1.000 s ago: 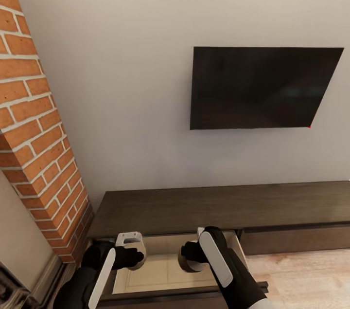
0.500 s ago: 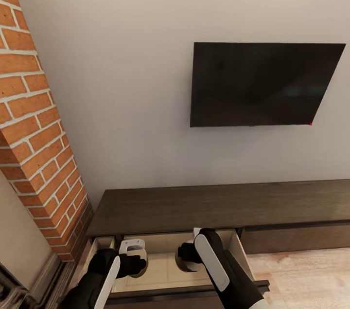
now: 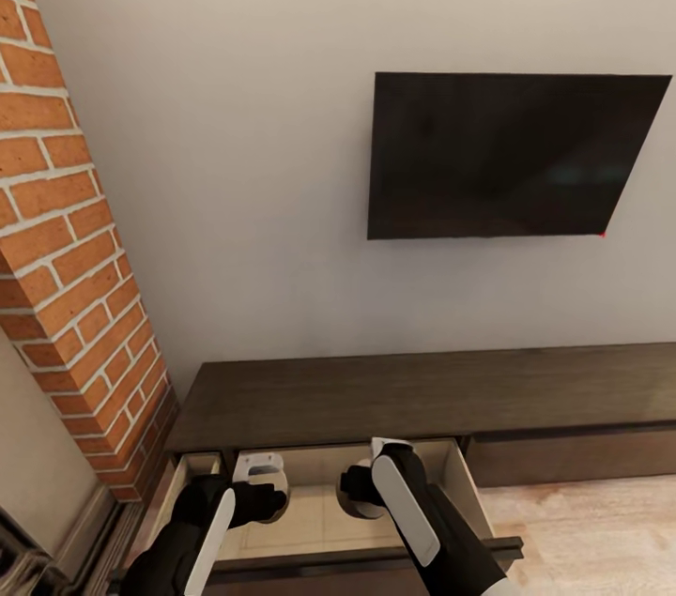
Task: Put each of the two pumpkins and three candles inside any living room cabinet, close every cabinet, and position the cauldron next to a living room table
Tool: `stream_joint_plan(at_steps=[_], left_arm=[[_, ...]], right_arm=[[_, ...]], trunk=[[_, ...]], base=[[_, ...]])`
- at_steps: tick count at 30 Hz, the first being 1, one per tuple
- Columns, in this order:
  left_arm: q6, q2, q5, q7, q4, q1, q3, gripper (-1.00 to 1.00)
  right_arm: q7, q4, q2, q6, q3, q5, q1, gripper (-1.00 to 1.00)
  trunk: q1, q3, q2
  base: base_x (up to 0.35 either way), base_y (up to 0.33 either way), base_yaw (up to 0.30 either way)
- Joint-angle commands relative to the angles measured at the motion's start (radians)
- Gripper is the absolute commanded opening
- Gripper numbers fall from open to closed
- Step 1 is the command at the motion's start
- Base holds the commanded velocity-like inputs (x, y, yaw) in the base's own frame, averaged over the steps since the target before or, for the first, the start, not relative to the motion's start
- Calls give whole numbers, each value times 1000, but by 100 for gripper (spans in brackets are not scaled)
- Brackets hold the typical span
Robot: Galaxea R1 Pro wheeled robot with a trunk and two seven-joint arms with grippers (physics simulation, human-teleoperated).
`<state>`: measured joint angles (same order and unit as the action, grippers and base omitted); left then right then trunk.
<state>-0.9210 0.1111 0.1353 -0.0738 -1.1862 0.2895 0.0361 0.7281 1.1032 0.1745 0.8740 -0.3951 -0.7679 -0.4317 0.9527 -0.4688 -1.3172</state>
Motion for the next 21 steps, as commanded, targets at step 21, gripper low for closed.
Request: stream_joint_plan(at_steps=[21], left_arm=[[0,1,14,-6,-1,1,0,-100]], right_arm=[[10,1,0,-12,-26,-11,-1,-100]], trunk=[[81,-67,-148]], base=[[0,0,0]])
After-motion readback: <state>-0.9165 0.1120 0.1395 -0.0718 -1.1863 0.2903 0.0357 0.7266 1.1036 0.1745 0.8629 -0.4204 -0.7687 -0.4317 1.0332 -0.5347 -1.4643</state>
